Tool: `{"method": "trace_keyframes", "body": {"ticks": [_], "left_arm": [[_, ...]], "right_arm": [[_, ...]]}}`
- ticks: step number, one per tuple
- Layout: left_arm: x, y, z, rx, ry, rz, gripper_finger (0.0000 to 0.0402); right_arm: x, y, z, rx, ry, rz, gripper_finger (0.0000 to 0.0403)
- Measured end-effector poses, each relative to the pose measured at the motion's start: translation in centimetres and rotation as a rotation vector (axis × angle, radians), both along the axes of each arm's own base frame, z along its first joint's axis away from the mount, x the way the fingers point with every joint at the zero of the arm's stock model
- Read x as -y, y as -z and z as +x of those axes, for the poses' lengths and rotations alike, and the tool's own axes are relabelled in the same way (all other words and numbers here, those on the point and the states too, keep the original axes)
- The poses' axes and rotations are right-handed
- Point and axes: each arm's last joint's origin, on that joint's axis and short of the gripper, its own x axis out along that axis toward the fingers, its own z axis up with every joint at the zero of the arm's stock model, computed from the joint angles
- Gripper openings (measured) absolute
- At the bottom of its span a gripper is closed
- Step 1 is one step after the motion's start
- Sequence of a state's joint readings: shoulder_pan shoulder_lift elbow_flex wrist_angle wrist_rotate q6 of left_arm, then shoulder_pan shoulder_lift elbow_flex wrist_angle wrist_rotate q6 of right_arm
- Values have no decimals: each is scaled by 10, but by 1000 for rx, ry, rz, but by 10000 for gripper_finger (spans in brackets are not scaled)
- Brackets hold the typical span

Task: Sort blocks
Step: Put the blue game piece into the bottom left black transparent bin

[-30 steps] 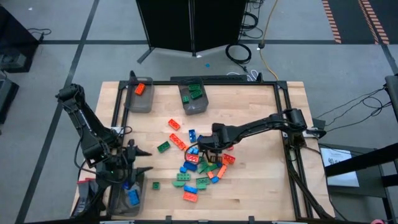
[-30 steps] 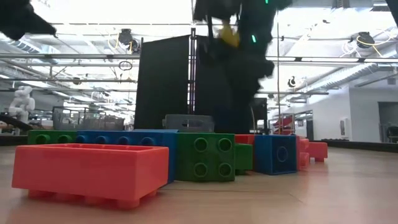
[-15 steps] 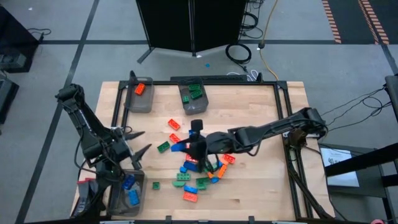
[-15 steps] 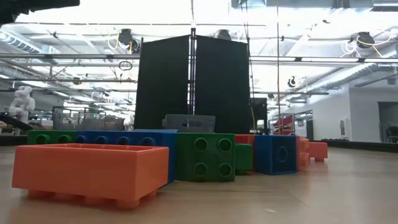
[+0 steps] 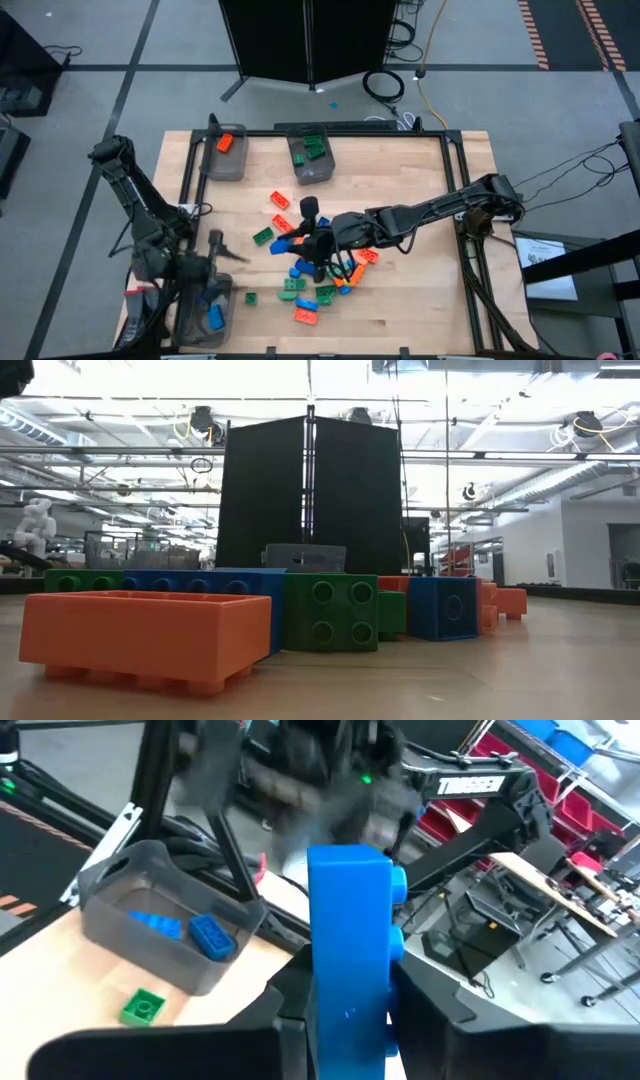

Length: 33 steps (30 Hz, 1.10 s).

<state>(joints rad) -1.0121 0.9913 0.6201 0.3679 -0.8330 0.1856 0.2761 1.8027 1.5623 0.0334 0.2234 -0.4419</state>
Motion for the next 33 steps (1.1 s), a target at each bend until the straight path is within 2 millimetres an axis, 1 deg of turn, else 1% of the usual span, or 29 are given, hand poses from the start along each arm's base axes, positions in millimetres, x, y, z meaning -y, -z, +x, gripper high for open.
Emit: {"method": "trace_keyframes", "body": {"ticks": [1,4,6,9,13,16,18,25,29,33], "left_arm": [[0,-5,0,46,17,43,272],[-2,-16,1,160,-3,163,272],[-4,-21,4,215,21,205,272],[-8,-24,10,265,70,215,272],[-17,-22,21,271,38,225,272],[-24,-22,27,312,37,231,272],[-29,-21,31,337,37,247,272],[-41,-20,40,344,-8,258,272],[-45,-20,43,346,10,243,272],[-49,-19,47,331,-3,211,272]], "right_arm": [[-1,0,0,0,-12,3,75],[-5,0,-1,1,-28,12,75],[-9,-1,-2,9,-36,14,75],[-15,-6,-3,66,-58,-6,75],[-21,-12,-4,131,-87,-60,75],[-22,-16,-4,173,-139,-61,75],[-22,-15,0,207,-174,-56,75],[-18,-15,2,215,-166,-68,75],[-11,-14,4,211,-147,-56,75],[-3,-8,11,198,-128,-39,75]]}}
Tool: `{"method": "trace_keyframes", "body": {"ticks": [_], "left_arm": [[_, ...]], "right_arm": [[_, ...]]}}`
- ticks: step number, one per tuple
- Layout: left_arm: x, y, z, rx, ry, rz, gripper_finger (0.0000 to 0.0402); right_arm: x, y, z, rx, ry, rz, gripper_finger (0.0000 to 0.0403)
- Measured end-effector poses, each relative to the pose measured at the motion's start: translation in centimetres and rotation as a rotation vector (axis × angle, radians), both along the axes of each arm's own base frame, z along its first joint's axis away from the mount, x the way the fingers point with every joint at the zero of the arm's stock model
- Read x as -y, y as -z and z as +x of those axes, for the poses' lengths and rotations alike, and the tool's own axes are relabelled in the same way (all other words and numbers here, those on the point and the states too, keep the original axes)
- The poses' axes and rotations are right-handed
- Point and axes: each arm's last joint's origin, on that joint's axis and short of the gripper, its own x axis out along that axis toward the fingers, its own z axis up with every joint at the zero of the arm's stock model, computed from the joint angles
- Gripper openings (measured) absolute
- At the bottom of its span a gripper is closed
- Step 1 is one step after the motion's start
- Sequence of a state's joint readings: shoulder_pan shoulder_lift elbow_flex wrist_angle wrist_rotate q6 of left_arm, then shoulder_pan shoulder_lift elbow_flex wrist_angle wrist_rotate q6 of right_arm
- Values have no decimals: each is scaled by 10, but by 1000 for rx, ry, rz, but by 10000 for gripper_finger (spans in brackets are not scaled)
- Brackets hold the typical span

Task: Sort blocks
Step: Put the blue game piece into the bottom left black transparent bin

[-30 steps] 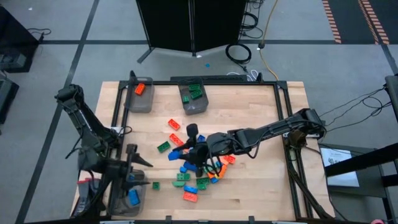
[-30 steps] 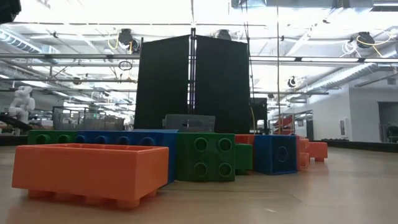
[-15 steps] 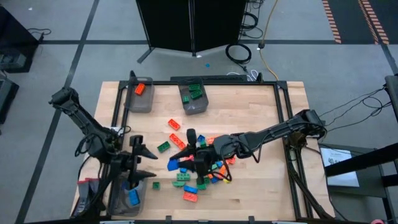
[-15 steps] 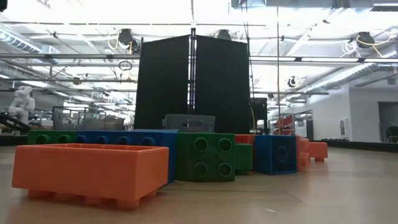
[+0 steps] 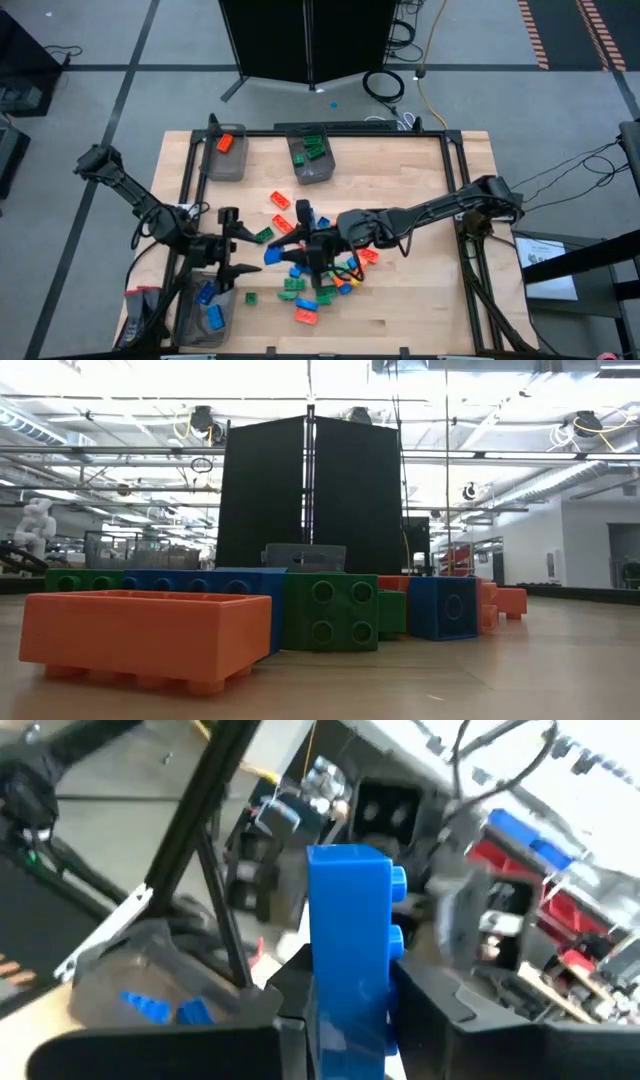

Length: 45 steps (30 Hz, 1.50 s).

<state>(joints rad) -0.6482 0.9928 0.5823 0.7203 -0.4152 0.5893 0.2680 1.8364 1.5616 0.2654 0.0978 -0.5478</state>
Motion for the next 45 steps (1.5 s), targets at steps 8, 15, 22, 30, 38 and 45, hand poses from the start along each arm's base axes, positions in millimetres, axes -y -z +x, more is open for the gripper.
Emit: {"method": "trace_keyframes", "body": {"ticks": [8,15,22,30,38,45], "left_arm": [[-9,4,8,-43,-41,-41,272],[-11,4,9,-48,-47,-59,272],[-11,4,9,-45,-48,-63,272],[-13,6,10,-75,-108,-61,272],[-13,8,10,-88,-126,-53,240],[-13,8,10,-88,-127,-46,154]], "right_arm": [[6,9,9,-4,-2,21,75],[11,16,13,-40,12,45,75],[19,22,18,-55,31,55,75],[25,23,21,-42,46,67,75],[26,23,21,-41,48,58,75],[31,24,22,-44,60,62,75]]}}
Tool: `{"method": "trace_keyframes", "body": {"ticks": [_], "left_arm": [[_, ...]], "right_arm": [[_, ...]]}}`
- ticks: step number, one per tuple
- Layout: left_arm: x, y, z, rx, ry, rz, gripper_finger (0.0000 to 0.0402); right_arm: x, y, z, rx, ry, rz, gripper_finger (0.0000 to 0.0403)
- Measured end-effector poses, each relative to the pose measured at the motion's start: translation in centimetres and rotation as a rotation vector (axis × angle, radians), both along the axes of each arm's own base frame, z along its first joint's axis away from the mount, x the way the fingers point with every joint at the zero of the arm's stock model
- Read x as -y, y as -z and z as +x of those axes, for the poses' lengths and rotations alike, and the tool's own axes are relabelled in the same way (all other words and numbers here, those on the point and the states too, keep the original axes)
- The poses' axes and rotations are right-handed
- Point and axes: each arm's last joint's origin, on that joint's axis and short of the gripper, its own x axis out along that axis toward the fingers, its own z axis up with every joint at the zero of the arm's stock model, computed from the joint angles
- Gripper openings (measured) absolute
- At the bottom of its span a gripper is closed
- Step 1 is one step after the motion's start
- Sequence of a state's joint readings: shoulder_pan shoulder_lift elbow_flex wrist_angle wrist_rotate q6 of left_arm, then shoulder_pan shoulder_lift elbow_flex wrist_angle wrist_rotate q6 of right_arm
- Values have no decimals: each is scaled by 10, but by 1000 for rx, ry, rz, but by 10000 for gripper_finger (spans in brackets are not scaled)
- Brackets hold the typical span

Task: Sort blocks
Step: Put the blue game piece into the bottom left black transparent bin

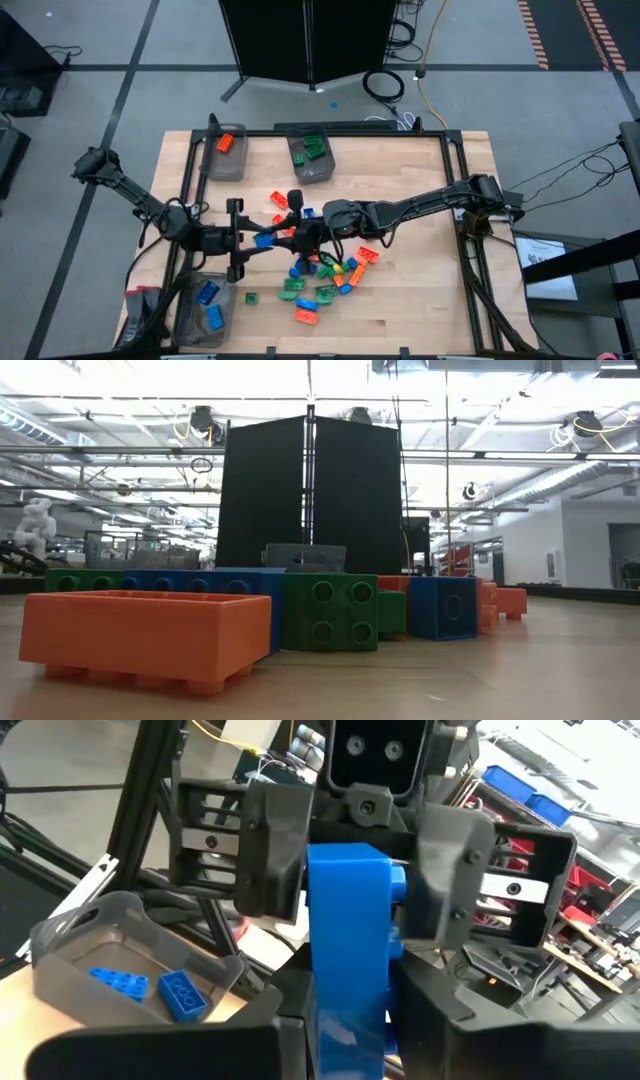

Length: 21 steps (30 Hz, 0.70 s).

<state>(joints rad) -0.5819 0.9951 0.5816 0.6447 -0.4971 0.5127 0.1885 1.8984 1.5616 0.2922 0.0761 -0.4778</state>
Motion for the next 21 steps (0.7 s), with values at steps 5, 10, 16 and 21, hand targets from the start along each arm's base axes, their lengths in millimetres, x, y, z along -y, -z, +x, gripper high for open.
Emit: {"method": "trace_keyframes", "body": {"ticks": [5,10,16,21], "left_arm": [[-1,-1,0,2,-18,1,100],[-2,-1,0,-2,-64,-13,90],[-2,2,0,-35,-117,-22,90],[1,9,-2,-102,-167,-16,90]], "right_arm": [[3,0,0,-5,15,20,78],[8,0,1,-15,23,57,95],[11,11,0,-125,33,48,132],[13,22,-2,-249,46,28,150]]}}
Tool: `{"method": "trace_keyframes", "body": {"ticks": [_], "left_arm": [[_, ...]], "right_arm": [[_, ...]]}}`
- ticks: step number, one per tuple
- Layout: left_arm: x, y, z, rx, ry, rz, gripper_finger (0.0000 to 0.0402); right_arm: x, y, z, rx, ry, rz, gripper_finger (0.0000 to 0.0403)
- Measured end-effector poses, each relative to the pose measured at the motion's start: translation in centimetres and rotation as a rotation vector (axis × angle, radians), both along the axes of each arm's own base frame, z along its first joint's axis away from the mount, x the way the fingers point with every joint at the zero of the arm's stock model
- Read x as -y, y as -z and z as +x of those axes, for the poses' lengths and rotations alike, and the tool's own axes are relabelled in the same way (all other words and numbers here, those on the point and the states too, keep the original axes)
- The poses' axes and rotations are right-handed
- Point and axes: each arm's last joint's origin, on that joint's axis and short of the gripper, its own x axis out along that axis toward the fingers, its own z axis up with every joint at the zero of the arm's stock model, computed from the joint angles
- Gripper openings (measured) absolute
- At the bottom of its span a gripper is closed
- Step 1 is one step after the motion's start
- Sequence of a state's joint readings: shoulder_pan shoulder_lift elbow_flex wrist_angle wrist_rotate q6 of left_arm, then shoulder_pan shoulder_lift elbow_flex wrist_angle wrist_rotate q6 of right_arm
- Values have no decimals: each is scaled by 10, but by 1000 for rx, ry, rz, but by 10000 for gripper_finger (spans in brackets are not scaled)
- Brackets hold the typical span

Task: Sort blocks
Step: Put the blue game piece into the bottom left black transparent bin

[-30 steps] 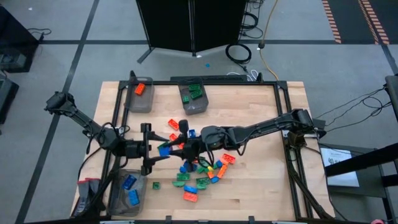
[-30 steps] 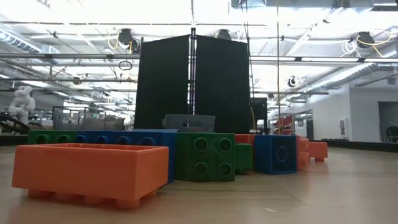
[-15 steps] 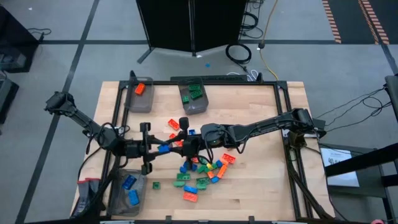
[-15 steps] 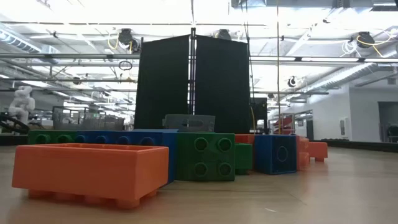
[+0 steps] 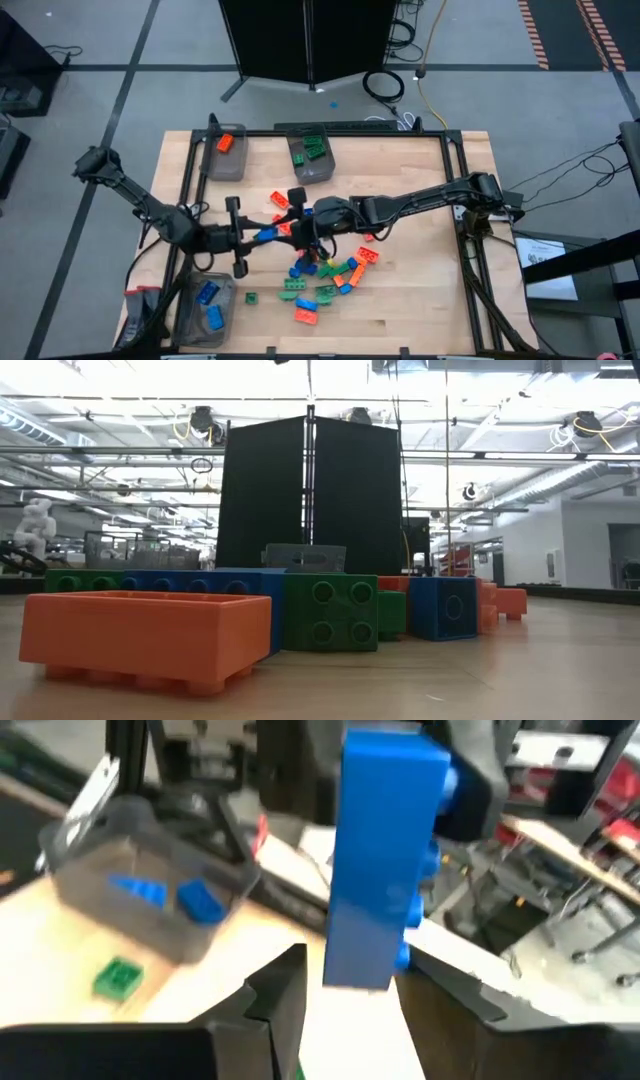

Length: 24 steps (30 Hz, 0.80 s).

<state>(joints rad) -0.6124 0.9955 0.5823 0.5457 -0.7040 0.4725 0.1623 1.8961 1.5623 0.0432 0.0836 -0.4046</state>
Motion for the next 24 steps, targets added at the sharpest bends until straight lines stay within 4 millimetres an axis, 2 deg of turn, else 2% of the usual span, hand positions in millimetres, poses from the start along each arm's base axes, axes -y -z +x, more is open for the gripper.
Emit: {"method": "trace_keyframes", "body": {"ticks": [5,10,18,24], "left_arm": [[5,12,-4,-97,-20,-84,90],[16,37,-19,-289,23,-320,90],[42,62,-58,-567,100,-813,90],[60,67,-90,-747,163,-1017,90]], "right_arm": [[0,12,-5,-137,17,48,158],[1,23,-13,-296,63,113,159],[1,30,-19,-390,100,155,159],[1,31,-19,-398,109,170,160]]}}
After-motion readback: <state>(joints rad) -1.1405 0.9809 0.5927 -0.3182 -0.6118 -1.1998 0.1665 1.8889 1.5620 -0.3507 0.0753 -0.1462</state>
